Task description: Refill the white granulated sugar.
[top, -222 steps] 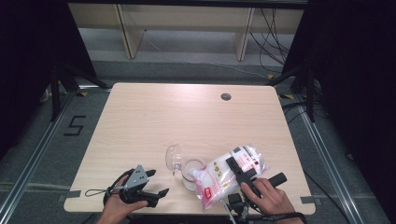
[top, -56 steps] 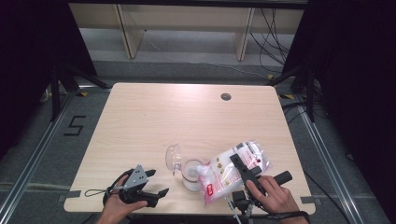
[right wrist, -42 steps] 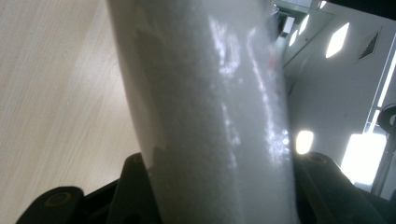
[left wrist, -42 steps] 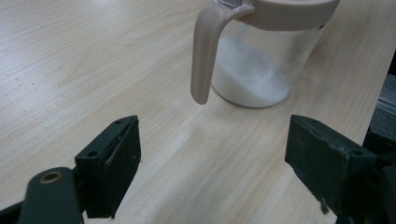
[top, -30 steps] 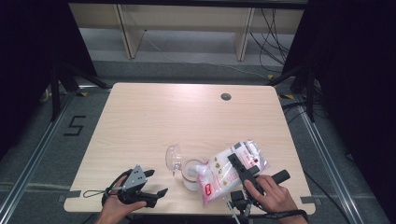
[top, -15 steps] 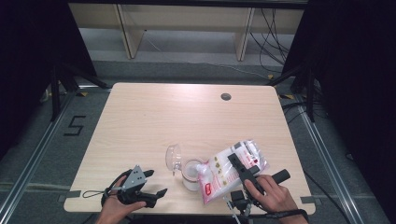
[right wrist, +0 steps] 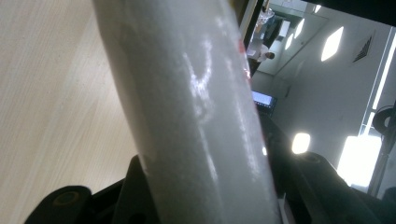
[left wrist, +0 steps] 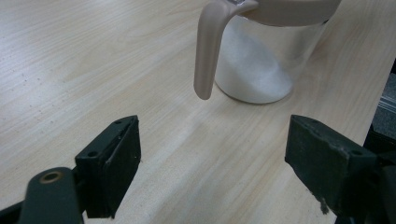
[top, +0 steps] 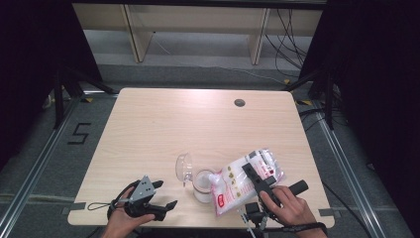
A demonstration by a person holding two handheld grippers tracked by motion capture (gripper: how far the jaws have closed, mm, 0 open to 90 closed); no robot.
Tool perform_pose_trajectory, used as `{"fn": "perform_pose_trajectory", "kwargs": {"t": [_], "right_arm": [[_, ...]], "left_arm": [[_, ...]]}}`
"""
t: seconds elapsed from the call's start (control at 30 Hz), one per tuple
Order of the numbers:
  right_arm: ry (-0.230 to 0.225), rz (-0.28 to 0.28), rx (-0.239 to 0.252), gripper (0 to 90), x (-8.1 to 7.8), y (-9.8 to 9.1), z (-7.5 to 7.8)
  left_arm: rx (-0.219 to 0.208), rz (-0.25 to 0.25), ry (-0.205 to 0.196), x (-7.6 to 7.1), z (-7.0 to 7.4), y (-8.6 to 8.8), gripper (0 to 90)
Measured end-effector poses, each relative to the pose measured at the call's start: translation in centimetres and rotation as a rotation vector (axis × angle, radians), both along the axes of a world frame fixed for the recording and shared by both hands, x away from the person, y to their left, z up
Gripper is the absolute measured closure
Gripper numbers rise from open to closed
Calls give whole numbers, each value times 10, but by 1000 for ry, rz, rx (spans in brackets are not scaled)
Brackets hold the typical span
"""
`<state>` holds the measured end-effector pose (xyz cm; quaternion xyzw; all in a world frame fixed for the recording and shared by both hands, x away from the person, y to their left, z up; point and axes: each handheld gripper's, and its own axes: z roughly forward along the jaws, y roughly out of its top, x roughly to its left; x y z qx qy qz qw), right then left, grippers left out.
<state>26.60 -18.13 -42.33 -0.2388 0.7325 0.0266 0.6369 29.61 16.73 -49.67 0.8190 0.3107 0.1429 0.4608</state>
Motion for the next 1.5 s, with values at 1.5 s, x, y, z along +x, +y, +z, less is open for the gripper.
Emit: {"fn": "perform_pose_trajectory", "kwargs": {"t": [1.5], "right_arm": [[19,24,44,651,-8,5,6]], "left_arm": [[4,-9,-10,1,0,1,181]]}}
